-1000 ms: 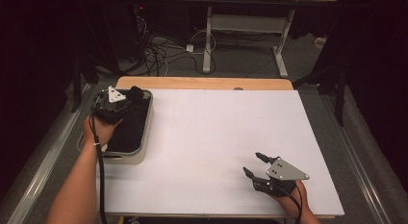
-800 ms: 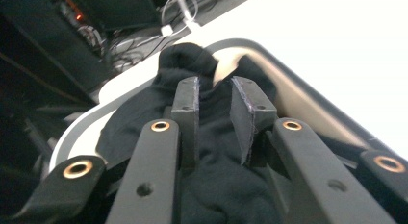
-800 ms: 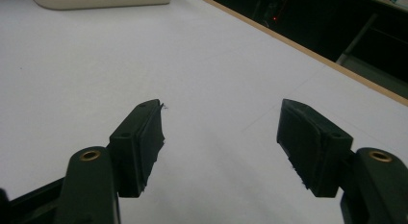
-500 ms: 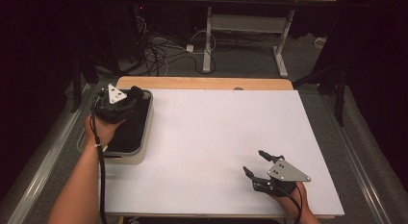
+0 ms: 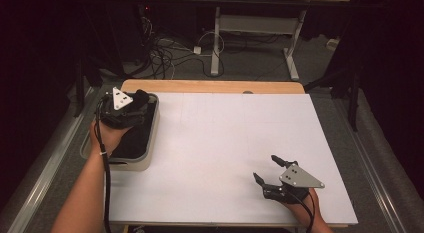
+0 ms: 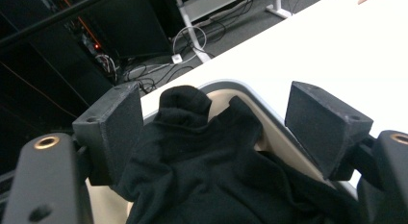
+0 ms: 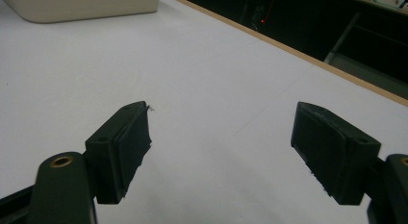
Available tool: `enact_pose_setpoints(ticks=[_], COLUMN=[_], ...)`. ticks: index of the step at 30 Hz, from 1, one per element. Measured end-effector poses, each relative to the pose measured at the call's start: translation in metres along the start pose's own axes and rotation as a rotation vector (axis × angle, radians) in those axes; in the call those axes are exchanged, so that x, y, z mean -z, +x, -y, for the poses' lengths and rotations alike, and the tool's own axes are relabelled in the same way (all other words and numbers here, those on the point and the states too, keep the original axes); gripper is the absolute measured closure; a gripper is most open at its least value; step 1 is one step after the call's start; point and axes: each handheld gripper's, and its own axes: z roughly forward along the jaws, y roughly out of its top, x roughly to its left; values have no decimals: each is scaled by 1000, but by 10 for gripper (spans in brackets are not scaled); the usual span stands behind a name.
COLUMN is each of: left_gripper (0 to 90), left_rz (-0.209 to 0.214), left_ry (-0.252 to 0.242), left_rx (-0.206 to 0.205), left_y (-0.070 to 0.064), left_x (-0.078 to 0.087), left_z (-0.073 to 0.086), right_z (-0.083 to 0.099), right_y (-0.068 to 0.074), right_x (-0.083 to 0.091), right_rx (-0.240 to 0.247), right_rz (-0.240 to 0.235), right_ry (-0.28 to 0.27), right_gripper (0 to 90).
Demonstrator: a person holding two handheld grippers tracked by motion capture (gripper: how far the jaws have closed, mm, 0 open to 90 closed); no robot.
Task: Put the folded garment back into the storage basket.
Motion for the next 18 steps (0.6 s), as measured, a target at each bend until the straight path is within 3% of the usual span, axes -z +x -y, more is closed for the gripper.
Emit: enact_pose_setpoints(ticks=[3,6,8,11,18], left_gripper=[205,204,202,203,203], left_rz=[1,37,31,55,50], left_ry=[-12,-55,-67,-87,-114], left_rx=[-17,25,27,55,56], left_y=[-3,-1,-2,-3,-9], left_x=[5,13,15,18,23], left_z=[-2,1,3,8,15], right_z=[0,1,1,1,2], right_y=[0,0,0,1,3], right_x=[0,-3,-4,-5,-8], right_rx=[-7,-1,0,3,15], right_rz=[7,3,2,-2,-1], right_ry=[3,15,18,26,42], right_gripper=[209,209,209,214,217])
